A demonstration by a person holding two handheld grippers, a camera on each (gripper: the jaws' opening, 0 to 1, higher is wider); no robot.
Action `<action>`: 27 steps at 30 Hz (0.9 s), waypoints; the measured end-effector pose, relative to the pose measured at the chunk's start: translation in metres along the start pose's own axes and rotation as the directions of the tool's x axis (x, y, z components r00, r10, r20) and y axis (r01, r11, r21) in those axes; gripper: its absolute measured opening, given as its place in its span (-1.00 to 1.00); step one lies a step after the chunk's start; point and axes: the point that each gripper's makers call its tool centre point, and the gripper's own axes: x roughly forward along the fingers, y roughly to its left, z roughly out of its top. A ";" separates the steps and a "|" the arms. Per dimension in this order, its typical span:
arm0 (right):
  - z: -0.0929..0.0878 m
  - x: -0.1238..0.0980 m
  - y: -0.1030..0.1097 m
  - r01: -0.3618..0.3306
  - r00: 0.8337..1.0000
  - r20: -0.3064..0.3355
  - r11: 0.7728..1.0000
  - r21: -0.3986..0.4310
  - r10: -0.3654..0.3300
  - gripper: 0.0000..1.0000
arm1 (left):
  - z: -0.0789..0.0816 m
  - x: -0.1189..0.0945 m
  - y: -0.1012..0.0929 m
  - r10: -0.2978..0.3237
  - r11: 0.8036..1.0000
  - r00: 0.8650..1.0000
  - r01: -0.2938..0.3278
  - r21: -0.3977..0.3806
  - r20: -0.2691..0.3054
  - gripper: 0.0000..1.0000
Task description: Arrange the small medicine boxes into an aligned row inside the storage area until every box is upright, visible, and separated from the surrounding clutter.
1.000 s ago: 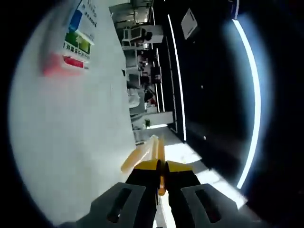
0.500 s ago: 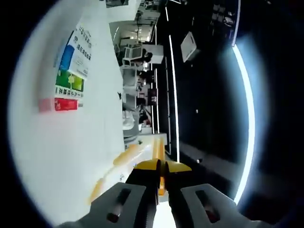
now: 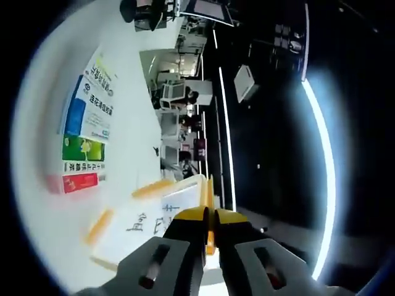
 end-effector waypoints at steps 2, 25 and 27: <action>0.002 0.002 0.000 0.002 1.000 0.009 1.000 0.000 -0.002 -0.97 | 0.001 0.001 -0.002 -0.002 1.000 1.000 0.002 -0.002 0.001 0.82; 0.011 0.028 -0.037 0.056 0.998 0.037 0.998 -0.032 -0.055 -0.96 | 0.025 0.038 -0.025 -0.129 0.991 0.992 0.129 -0.023 0.010 0.80; 0.015 0.028 -0.039 0.060 0.997 0.049 0.998 -0.036 -0.058 -0.96 | 0.027 0.042 -0.027 -0.143 0.988 0.990 0.143 -0.053 0.015 0.80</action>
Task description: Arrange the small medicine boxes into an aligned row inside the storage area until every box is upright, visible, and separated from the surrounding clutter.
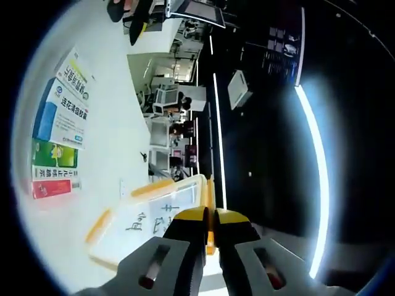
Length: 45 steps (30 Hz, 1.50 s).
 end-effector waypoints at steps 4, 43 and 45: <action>0.011 0.000 -0.005 0.010 0.999 0.032 1.000 0.007 -0.010 -0.96 | 0.004 0.003 0.001 -0.008 0.999 1.000 0.008 -0.034 -0.002 0.78; 0.112 0.001 0.019 0.019 0.979 0.203 0.978 -0.207 0.024 -0.96 | 0.072 0.075 -0.020 -0.185 0.747 0.947 0.309 -0.589 0.263 0.61; 0.119 -0.002 0.024 0.016 0.976 0.217 0.974 -0.228 0.035 -0.96 | 0.072 0.078 -0.011 -0.147 0.717 0.947 0.300 -0.630 0.284 0.61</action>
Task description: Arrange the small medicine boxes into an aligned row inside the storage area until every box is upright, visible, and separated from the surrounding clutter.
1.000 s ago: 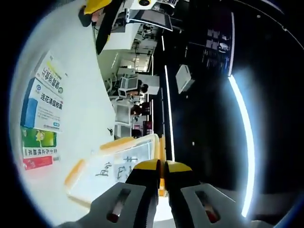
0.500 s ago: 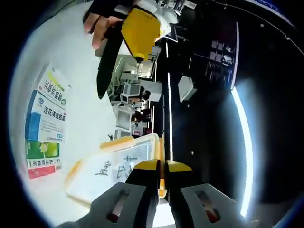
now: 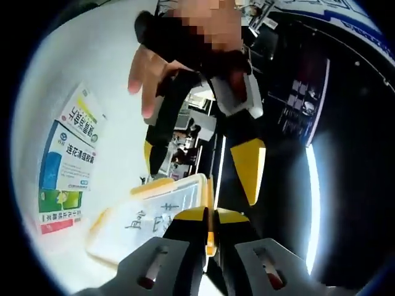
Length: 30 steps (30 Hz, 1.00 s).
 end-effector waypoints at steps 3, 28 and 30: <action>0.014 -0.003 0.005 -0.007 1.000 0.027 0.999 -0.042 0.008 -0.96 | 0.002 0.001 -0.001 -0.020 0.999 1.000 0.021 -0.046 0.022 0.61; 0.089 -0.030 0.061 -0.091 0.968 0.212 0.976 -0.200 0.134 -0.96 | -0.022 -0.026 0.044 0.091 0.955 0.990 -0.057 -0.291 0.104 -0.38; 0.092 -0.030 0.060 -0.067 0.972 0.208 0.976 -0.207 0.111 -0.96 | -0.025 -0.023 0.045 0.090 0.951 0.990 -0.054 -0.305 0.106 -0.53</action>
